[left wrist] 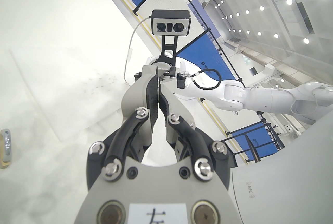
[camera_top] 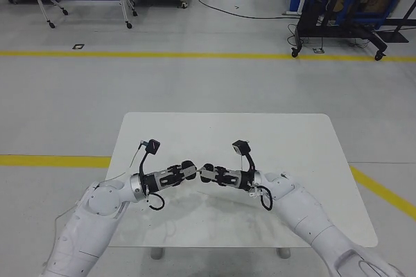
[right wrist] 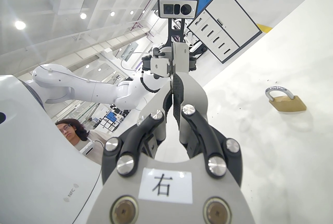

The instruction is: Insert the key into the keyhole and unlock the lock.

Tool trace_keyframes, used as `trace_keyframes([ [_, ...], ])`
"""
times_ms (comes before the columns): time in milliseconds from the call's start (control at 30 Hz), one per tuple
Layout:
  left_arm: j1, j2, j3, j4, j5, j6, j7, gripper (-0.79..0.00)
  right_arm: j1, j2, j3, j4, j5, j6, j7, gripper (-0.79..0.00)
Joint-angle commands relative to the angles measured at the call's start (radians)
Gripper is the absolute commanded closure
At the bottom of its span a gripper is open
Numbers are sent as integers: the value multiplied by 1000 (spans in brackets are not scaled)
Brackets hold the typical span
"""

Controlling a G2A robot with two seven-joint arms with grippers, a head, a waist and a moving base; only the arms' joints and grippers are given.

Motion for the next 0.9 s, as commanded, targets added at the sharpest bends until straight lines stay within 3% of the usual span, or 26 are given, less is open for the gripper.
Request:
trace_keyframes([
  [0,2,1,-1,-3,10,-1,7,0,-1,0,4,-1,-2,0,0,-277],
  [33,3,1,-1,-4,12,-2,12,0,-2,0,7,-2,-4,0,0,-785],
  [467,0,11,-25,0,-14,-4,12,0,-8,2,21,-13,3,0,-1,-785],
  [700,-5,17,-19,-5,18,2,-24,0,-9,22,18,-58,-56,62,62,-785],
  [733,-8,18,-17,-5,19,2,-37,0,-10,27,20,-61,-64,68,68,-656],
  [767,-11,19,-16,-5,24,2,-47,0,-11,32,24,-64,-67,70,70,-468],
  [800,-13,20,-12,-4,26,3,-56,0,-12,36,27,-66,-67,71,71,-376],
  [867,-17,22,-6,-3,33,1,-72,0,-15,43,31,-70,-61,75,75,-320],
])
